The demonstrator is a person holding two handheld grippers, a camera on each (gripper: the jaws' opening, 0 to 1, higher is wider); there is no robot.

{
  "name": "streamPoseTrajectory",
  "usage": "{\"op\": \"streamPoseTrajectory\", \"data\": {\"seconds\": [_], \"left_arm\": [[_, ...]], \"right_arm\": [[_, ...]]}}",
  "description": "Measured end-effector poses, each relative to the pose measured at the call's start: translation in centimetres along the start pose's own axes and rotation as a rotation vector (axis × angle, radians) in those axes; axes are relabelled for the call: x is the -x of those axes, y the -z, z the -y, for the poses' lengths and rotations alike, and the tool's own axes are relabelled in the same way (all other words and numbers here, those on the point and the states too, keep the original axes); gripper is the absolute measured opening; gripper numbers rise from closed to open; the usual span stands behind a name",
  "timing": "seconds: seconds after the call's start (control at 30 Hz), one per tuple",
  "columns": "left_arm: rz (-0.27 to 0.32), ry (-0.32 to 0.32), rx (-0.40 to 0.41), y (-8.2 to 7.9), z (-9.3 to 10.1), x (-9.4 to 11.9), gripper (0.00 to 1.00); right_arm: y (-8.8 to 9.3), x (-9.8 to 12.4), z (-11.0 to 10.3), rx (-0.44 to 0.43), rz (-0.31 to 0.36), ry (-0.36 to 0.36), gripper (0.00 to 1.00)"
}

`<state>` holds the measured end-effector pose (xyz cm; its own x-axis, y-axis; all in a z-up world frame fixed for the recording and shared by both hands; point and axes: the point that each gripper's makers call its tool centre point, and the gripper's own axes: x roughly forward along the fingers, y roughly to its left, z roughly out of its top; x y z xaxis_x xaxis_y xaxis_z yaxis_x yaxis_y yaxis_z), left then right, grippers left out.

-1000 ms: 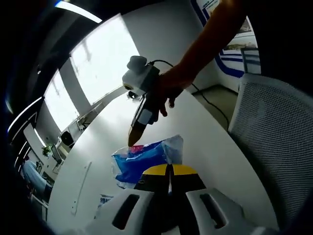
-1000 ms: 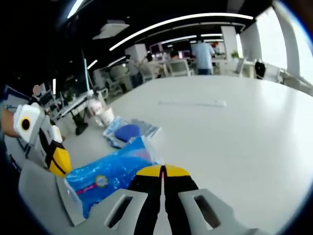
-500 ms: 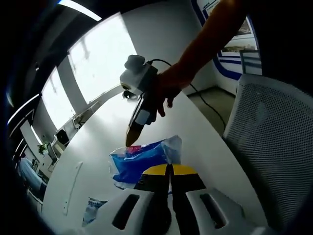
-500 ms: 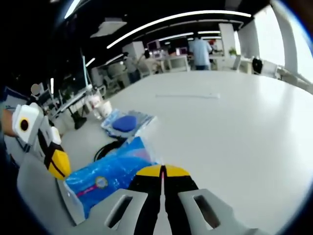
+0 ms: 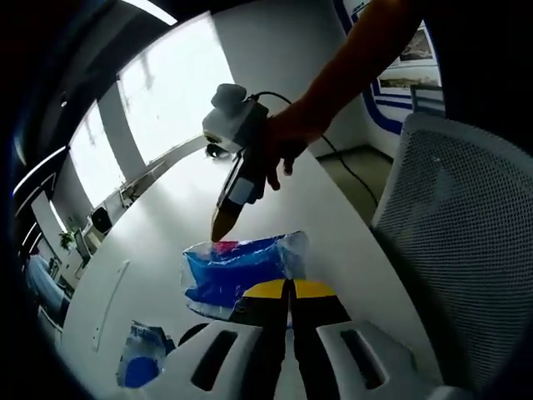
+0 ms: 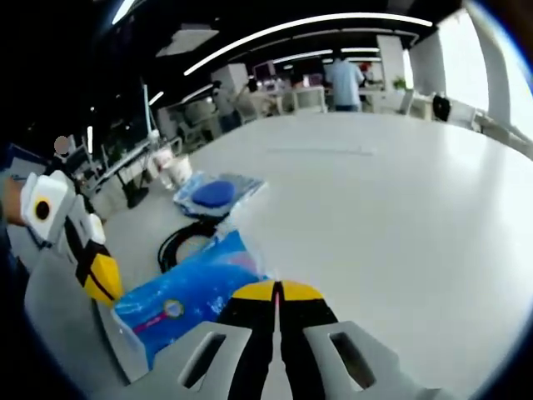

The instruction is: Arrange the tabletop items into an orderly group along one side of the table until the central work area is clear of visible clutter.

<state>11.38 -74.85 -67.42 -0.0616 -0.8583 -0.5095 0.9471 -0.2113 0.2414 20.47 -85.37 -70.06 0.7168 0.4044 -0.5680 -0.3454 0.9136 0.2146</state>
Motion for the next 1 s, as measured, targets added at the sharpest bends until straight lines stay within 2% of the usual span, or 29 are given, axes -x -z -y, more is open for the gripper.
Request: {"op": "streamPoseTrajectory", "data": {"seconds": [0.33, 0.5, 1.0], "left_arm": [[-0.011, 0.016, 0.037, 1.0, 0.8, -0.9, 0.0], [-0.044, 0.035, 0.059, 2.0, 1.3, -1.5, 0.0], [-0.06, 0.034, 0.079, 2.1, 1.5, -1.9, 0.0]], "right_arm": [[1.0, -0.2, 0.2, 0.019, -0.029, -0.002, 0.0], [1.6, -0.3, 0.2, 0.023, -0.039, 0.004, 0.0], [2.2, -0.1, 0.7, 0.037, -0.055, 0.036, 0.0]]}}
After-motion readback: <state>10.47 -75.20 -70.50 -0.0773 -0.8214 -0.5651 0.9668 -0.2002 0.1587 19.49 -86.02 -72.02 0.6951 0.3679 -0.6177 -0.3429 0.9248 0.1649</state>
